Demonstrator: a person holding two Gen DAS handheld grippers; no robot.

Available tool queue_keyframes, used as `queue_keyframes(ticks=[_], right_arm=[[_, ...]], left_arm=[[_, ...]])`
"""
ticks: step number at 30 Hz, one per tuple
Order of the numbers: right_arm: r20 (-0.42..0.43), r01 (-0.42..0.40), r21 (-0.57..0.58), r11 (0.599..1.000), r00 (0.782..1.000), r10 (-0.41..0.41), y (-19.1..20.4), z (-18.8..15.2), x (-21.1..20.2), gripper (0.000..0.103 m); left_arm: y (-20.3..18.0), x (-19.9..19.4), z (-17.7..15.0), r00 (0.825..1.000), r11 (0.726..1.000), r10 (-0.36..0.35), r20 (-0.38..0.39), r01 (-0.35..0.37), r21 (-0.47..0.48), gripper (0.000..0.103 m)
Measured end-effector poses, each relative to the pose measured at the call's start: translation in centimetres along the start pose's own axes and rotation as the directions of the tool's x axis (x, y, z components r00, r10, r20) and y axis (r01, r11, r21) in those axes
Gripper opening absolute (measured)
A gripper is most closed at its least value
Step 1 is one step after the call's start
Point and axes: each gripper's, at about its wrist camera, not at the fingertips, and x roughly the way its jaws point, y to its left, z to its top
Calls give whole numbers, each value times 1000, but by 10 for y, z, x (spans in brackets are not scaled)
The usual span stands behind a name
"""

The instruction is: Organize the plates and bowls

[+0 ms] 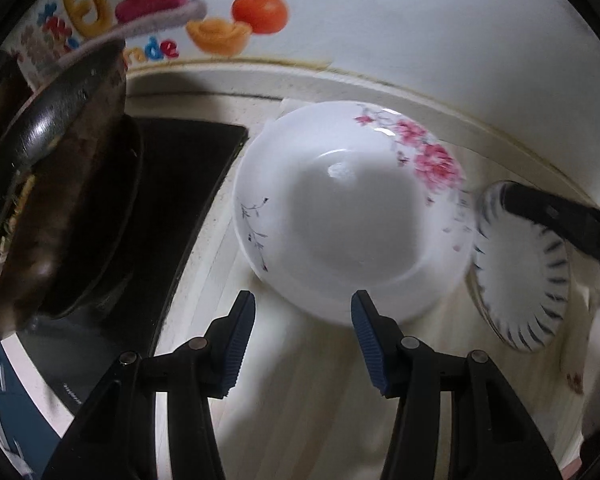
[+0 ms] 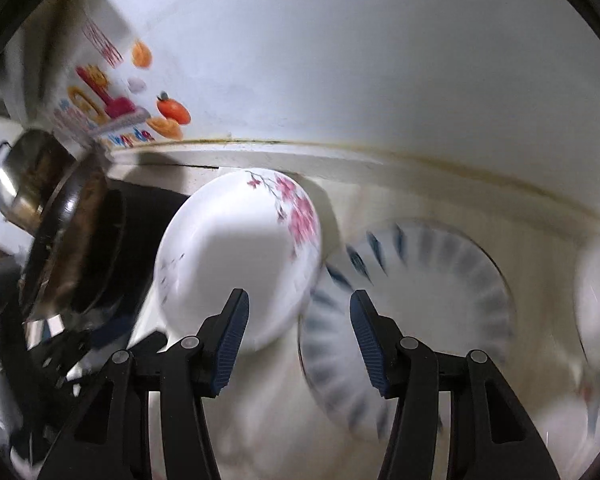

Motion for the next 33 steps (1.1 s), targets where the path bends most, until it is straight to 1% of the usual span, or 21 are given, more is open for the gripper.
queue_keyframes(ticks=[2,5,6,8,9,10,11,12,13,14,15,18,20,22,26,31,33], right_arm=[[-33,26,-26,999,999,-27,7,23,31,55],[-62,44,-41,998,997,-47,7,42,64,54],[-71,53,-50,997,996,-56,8,49,75,51],[-87,66,-58,996,994,-71,7,58,91,46],[-99,73,-55,996,992,-78,6,63,101,40],[-107,74,-50,996,991,-79,3,61,107,39],[-119,66,-40,997,990,-70,1,64,114,33],[-132,52,-25,998,990,-55,-1,67,122,30],[-139,36,-15,999,990,-38,-3,69,126,29],[-127,23,-1,1000,992,-23,-5,70,128,29],[-121,13,11,1000,993,-12,-8,71,128,28],[-116,-9,15,1000,993,10,-11,69,125,25],[-119,-10,1,1000,993,10,-14,62,118,25],[-118,-8,-3,1000,993,7,-13,56,112,25],[-87,-24,8,1000,996,24,-13,45,86,24],[-52,-18,10,1000,998,19,-8,30,52,24],[-37,-20,22,1000,999,21,-9,19,35,24]], left_arm=[[4,13,6,1000,1000,9,-26,-10,-20,48],[8,31,16,998,999,-3,-58,0,-49,48],[10,35,19,998,998,-8,-62,4,-55,48],[12,44,25,998,998,6,-69,-11,-67,48],[15,48,28,997,997,1,-73,-6,-74,48],[18,52,30,997,996,-10,-74,4,-85,47],[20,55,33,997,996,-15,-72,8,-91,46],[22,58,34,998,996,-13,-67,6,-93,41],[24,59,35,999,995,-14,-52,9,-95,38],[26,59,36,999,996,-8,-38,4,-92,36],[28,60,37,999,996,-3,-33,0,-87,34],[29,59,37,1000,997,3,-17,-4,-71,33],[30,54,36,1000,998,10,-1,-10,-57,33],[31,48,37,1000,999,1,13,0,-50,33],[29,37,35,999,1000,-13,30,13,-19,33],[30,27,37,998,998,-56,42,56,1,33],[24,15,30,996,997,-72,48,71,20,33]])
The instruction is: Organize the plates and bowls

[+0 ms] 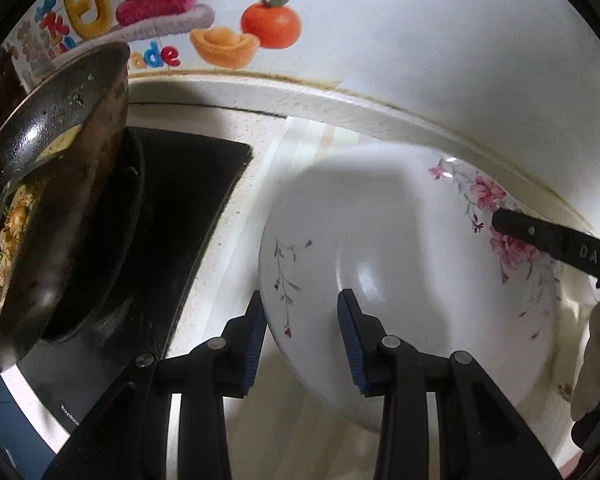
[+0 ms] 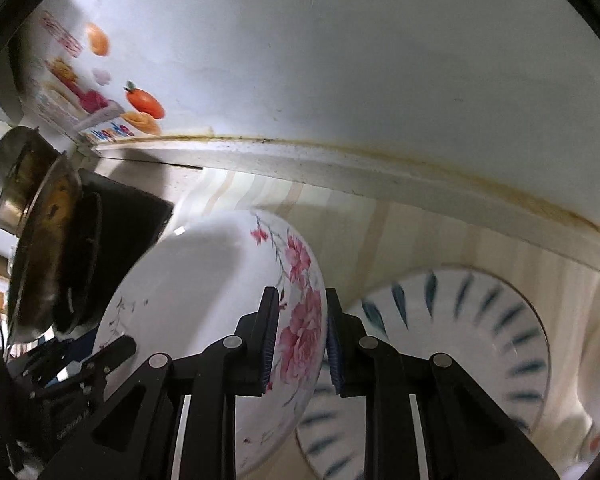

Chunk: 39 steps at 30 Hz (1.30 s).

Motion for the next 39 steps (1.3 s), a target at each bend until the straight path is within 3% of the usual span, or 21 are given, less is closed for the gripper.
queue_keyframes(ticks=[9,21,29,39], right_arm=[[64,-10,70,998,998,5,-15,-75,-94,24],[107,-14,188,982,994,-6,-65,-222,-199,24],[56,-11,261,965,998,-4,-103,-310,-208,24],[-26,12,306,952,1000,-4,-129,-356,-173,24]], left_arm=[[-28,-52,-39,993,990,-117,-24,118,77,33],[-96,-93,-119,987,959,-146,-67,158,236,33],[-129,-78,-171,978,936,-108,-181,161,314,33],[-156,-46,-205,967,914,-3,-255,106,393,33]])
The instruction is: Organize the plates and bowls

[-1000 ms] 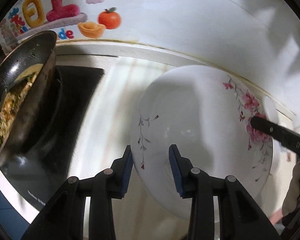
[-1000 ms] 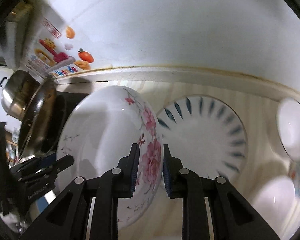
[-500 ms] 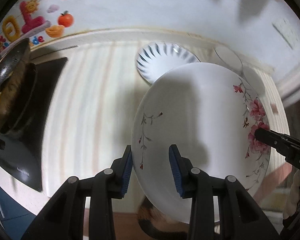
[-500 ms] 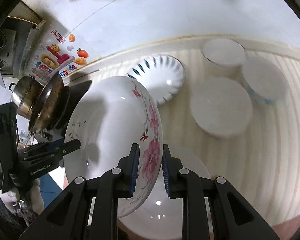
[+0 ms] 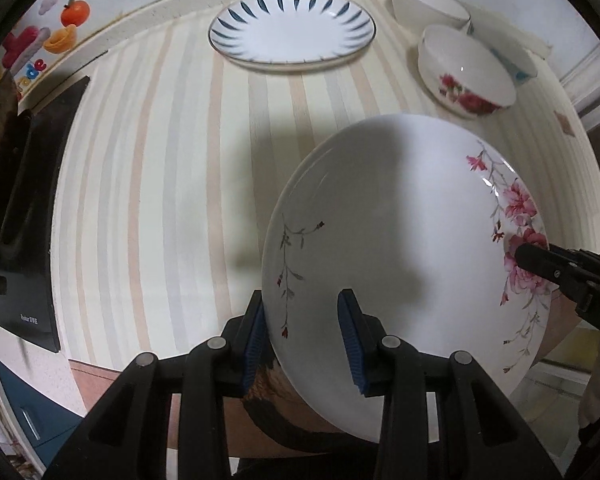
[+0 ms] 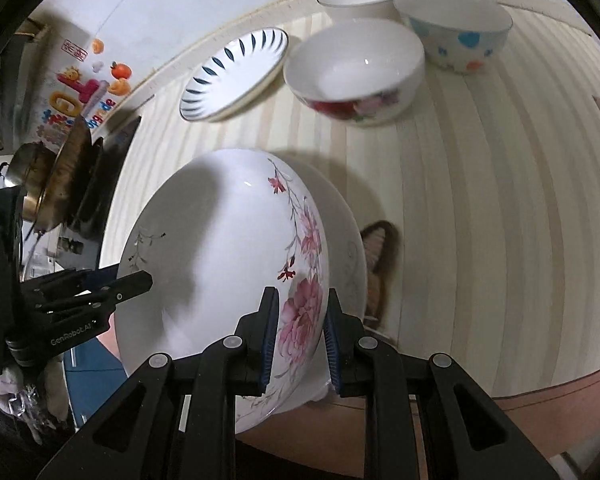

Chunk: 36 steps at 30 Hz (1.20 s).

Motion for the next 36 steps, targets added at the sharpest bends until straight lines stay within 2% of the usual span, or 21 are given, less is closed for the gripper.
queue_keyframes(ticks=[7,23,34,36], right_arm=[[-15,7,-8,1000,1000,-8,-4,3,10,24],[-8,49,-1,999,999,-49,0,4,7,23],[-41,80,26,996,996,-79,-4,2,4,23],[-47,62,44,997,997,-60,-11,3,2,23]], left_arm=[[-6,12,-3,999,1000,26,-35,-26,15,33],[-18,10,-6,998,996,58,-26,-56,65,32],[-6,7,-5,998,999,34,-47,-32,41,32],[-1,0,-3,999,999,20,-42,-18,28,32]])
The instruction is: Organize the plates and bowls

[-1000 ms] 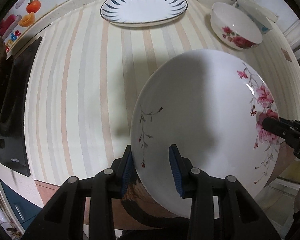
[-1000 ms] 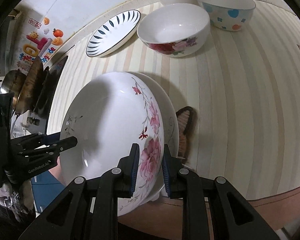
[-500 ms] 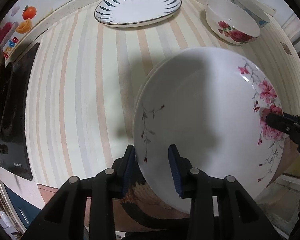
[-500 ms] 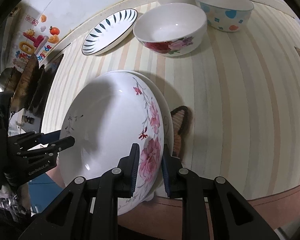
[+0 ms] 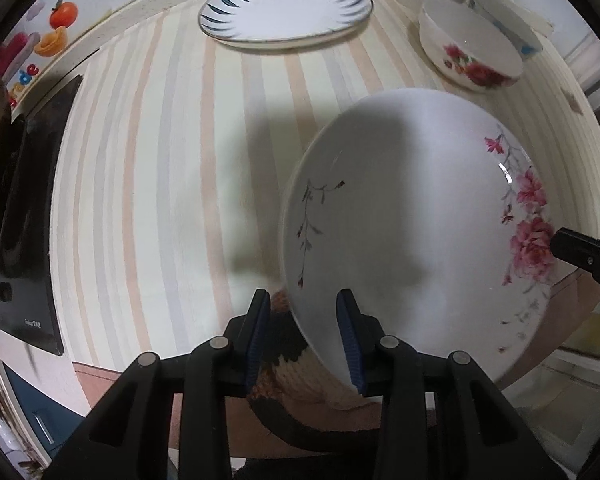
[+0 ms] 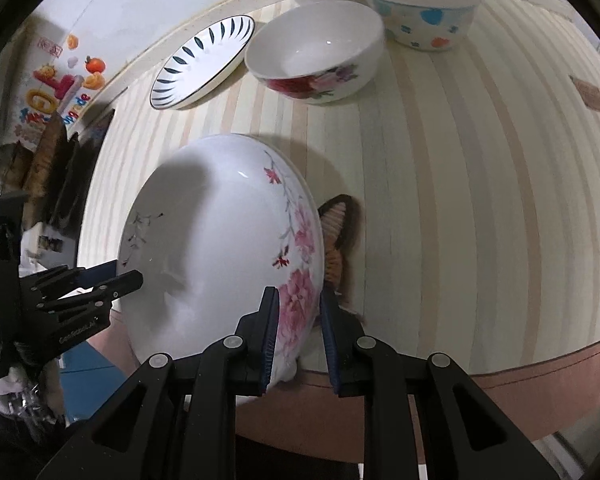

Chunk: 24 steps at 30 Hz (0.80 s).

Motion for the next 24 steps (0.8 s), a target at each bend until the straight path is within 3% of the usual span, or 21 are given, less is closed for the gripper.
queue_keyframes(ticks=[3,7,12,17,22,23,24], right_arm=[[13,4,23,1000,1000,-5,-5,5,-15,23],[71,-40,48,998,997,36,8,34,-51,23],[130,-94,16,995,987,91,51,118,-60,39],[114,-23,25,999,993,20,79,203,-5,39],[14,49,75,996,999,-51,78,264,71,38],[-6,80,78,994,997,-80,77,273,85,33],[-16,95,78,992,995,-94,76,276,92,26]], left_arm=[[10,-24,9,999,999,-34,35,35,-24,32],[40,-60,50,990,994,-77,117,85,-68,33],[86,-59,129,984,986,-71,165,94,-135,37],[123,-9,205,990,974,-89,111,110,-200,37],[132,35,246,993,976,-111,49,118,-185,36],[133,42,252,992,975,-120,43,125,-181,34],[131,49,256,991,977,-128,33,131,-170,25]])
